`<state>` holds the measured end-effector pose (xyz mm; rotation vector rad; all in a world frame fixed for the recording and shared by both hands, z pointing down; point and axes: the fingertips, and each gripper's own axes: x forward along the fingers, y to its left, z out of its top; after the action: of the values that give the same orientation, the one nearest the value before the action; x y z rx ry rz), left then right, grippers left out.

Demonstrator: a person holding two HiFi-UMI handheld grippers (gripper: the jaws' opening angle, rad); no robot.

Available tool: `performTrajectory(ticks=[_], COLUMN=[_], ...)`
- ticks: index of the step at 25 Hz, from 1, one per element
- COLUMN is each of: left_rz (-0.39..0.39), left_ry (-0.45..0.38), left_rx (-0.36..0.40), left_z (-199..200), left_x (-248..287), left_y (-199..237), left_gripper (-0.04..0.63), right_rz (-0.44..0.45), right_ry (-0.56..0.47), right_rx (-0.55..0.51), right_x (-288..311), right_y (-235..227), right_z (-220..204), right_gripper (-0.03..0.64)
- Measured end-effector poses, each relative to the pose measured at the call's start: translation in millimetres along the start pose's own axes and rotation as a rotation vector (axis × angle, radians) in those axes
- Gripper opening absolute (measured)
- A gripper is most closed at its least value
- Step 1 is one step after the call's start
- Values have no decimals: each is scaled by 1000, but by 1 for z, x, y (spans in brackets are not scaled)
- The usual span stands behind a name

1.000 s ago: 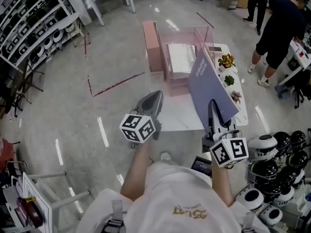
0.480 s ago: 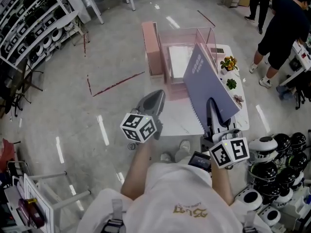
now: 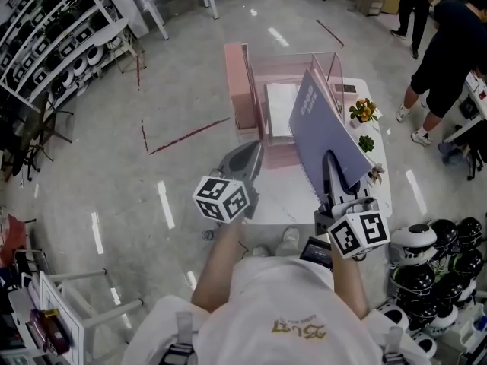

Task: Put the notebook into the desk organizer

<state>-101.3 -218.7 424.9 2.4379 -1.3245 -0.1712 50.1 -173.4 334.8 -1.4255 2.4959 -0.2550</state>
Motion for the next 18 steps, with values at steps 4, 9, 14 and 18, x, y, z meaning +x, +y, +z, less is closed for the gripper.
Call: performTrajectory(ticks=[4,9,14,18], left_rz=[13,32,47,63], left_ry=[-5,-11,-13,-5], left_rx=[4,6,3,-4], left_z=[2,8,11,9], left_x=[11,22,34,41], left_y=[9,21,32,40], left_gripper=[15,15,15,15], right_rz=[19,46,62,68], right_ry=[5,13,20,32], right_rx=[6,19,30,39], right_x=[15,36,56,69], right_y=[-7,-12,-18,-24], right_z=[-6,-11,-16,-22], right_gripper=[41,41,41,41])
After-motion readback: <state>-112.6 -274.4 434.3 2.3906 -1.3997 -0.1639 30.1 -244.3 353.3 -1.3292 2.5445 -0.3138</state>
